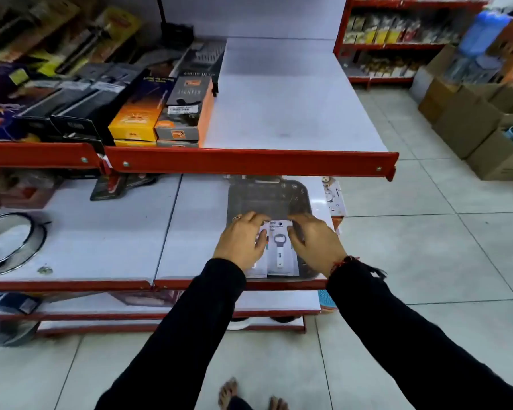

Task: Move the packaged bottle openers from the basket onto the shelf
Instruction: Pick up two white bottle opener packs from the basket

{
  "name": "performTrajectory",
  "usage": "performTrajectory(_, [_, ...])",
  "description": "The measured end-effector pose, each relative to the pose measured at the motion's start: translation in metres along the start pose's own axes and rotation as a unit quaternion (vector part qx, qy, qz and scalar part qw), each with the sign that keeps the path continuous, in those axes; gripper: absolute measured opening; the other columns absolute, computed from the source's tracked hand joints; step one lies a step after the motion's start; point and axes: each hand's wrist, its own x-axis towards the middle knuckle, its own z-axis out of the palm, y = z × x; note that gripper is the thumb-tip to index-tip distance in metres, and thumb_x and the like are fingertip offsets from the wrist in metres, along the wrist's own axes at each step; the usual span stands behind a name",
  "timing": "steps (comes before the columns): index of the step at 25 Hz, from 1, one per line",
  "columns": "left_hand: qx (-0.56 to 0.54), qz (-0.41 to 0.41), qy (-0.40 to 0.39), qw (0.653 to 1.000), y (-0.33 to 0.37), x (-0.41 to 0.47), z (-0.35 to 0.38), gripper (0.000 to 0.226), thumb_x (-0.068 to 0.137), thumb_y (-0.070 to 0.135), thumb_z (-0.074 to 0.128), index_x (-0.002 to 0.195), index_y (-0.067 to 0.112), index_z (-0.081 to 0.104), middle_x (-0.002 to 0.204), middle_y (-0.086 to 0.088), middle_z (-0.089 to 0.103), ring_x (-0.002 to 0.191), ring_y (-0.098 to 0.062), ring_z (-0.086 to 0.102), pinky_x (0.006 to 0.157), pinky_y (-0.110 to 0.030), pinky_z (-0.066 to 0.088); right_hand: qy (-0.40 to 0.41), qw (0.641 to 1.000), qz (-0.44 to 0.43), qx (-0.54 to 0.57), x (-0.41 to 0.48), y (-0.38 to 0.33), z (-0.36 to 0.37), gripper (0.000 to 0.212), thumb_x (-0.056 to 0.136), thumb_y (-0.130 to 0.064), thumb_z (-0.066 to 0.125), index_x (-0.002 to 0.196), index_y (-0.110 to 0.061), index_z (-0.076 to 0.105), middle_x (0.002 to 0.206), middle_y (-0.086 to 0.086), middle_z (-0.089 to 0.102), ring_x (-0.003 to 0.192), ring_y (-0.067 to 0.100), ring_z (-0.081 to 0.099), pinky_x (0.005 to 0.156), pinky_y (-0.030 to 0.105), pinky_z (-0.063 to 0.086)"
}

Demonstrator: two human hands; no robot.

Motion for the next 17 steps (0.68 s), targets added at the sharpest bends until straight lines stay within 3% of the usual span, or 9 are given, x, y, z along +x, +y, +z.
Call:
performTrajectory(5, [0.116,-0.027,-0.128,0.985,-0.042,0.070,0.041,0.033,0.091,0.014,0.052,0.122,0.012,0.063,0.129,-0.008,0.063,0.116,-0.032,0.059,0.099,-0.041,0.050,-0.160,0.984,0.067,-0.051,0.078,0.036,0.040,0.028,0.092,-0.013,0.046,0.110,-0.008,0.067,0.106,0.018,0.072,0.090,0.037,0.068,0.079,0.041,0.058])
performTrajectory(6, [0.144,-0.025,-0.155,0.977,-0.045,0.080,0.050,0.036,0.089,0.014,0.056,0.125,0.012,0.061,0.132,-0.009,0.062,0.120,-0.032,0.058,0.107,-0.042,0.045,-0.185,0.978,0.077,-0.064,0.088,0.040,0.049,0.029,0.090,-0.010,0.045,0.108,-0.007,0.067,0.104,0.019,0.072,0.088,0.037,0.068,0.077,0.041,0.059])
performTrajectory(8, [0.214,-0.026,-0.204,0.955,-0.051,0.095,0.068,0.045,0.088,0.019,0.060,0.133,0.014,0.057,0.139,-0.007,0.059,0.131,-0.029,0.052,0.124,-0.047,0.020,-0.213,0.969,0.082,-0.091,0.103,0.051,0.067,0.029,0.089,-0.004,0.044,0.105,-0.005,0.068,0.101,0.020,0.072,0.087,0.037,0.068,0.075,0.040,0.059])
performTrajectory(11, [0.295,-0.025,-0.239,0.925,-0.059,0.105,0.084,0.048,0.091,0.036,0.056,0.136,0.019,0.057,0.144,-0.003,0.056,0.141,-0.023,0.044,0.123,-0.053,-0.009,-0.240,0.962,0.066,-0.114,0.117,0.064,0.086,0.029,0.092,0.000,0.043,0.105,0.000,0.068,0.108,0.020,0.072,0.093,0.036,0.070,0.079,0.039,0.059])
performTrajectory(14, [0.297,-0.025,-0.243,0.923,-0.060,0.102,0.091,0.048,0.091,0.047,0.055,0.133,0.023,0.061,0.142,-0.001,0.058,0.143,-0.021,0.041,0.118,-0.054,-0.019,-0.255,0.958,0.061,-0.117,0.119,0.071,0.094,0.027,0.096,-0.009,0.044,0.106,0.001,0.068,0.110,0.018,0.071,0.094,0.032,0.069,0.080,0.034,0.058])
performTrajectory(17, [0.292,-0.029,-0.242,0.925,-0.059,0.102,0.086,0.049,0.091,0.044,0.056,0.136,0.023,0.058,0.144,0.000,0.056,0.145,-0.020,0.039,0.120,-0.055,-0.018,-0.239,0.962,0.050,-0.119,0.118,0.072,0.095,0.028,0.094,-0.016,0.047,0.105,-0.002,0.069,0.108,0.015,0.072,0.093,0.030,0.070,0.081,0.039,0.060])
